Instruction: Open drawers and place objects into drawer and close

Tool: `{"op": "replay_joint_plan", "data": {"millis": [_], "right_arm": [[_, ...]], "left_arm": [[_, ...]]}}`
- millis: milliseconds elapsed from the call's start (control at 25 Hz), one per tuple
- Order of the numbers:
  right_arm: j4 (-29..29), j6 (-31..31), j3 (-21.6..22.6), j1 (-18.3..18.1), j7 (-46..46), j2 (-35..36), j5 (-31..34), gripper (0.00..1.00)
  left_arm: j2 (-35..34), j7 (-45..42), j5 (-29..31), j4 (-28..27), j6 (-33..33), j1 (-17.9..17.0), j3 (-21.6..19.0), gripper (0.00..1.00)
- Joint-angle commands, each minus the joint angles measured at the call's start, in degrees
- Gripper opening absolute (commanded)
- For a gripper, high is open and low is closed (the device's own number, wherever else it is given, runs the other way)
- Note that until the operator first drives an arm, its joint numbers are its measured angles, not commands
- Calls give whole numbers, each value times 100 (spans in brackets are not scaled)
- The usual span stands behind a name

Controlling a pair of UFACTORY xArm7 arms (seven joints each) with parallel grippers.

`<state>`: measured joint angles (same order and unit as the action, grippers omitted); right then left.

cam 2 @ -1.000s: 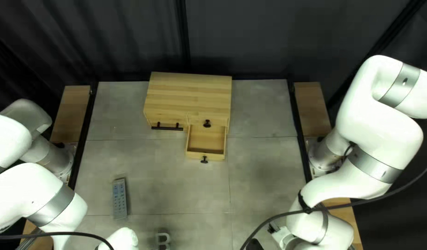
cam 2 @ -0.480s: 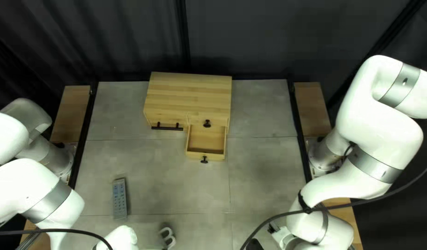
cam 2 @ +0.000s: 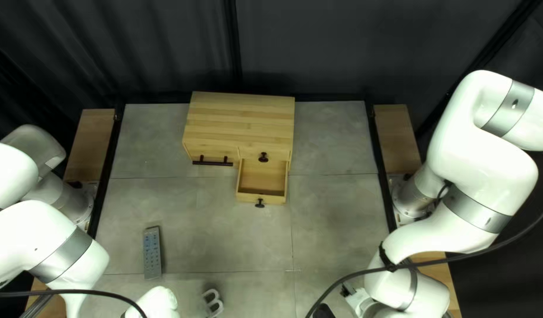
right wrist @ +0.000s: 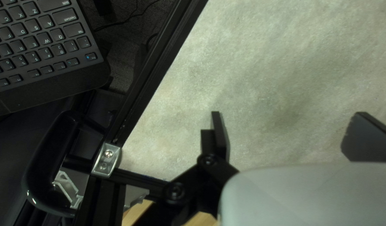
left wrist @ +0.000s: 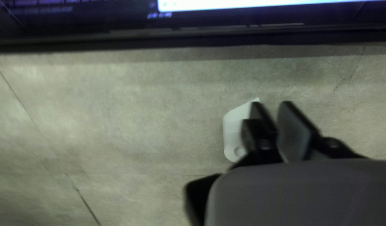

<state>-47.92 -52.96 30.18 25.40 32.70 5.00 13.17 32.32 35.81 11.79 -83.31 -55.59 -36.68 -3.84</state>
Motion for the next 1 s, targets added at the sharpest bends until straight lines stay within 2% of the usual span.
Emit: {"op": "replay_joint_plan", "data": {"millis": [40, 280, 520, 1000], "right_arm": [[0, 0, 0, 0, 0, 0, 0, 100], [0, 0, 0, 0, 0, 0, 0, 100], [0, 0, 0, 0, 0, 0, 0, 100], [0, 0, 0, 0, 0, 0, 0, 100]], "left_arm": [[54, -404, -272, -9, 120, 105, 68, 100], [200, -1038, -553, 26, 303, 229, 236, 100], [-14, -1765, -737, 418, 560, 220, 378, 100], [75, -2020, -1009, 388, 673, 251, 317, 100]]}}
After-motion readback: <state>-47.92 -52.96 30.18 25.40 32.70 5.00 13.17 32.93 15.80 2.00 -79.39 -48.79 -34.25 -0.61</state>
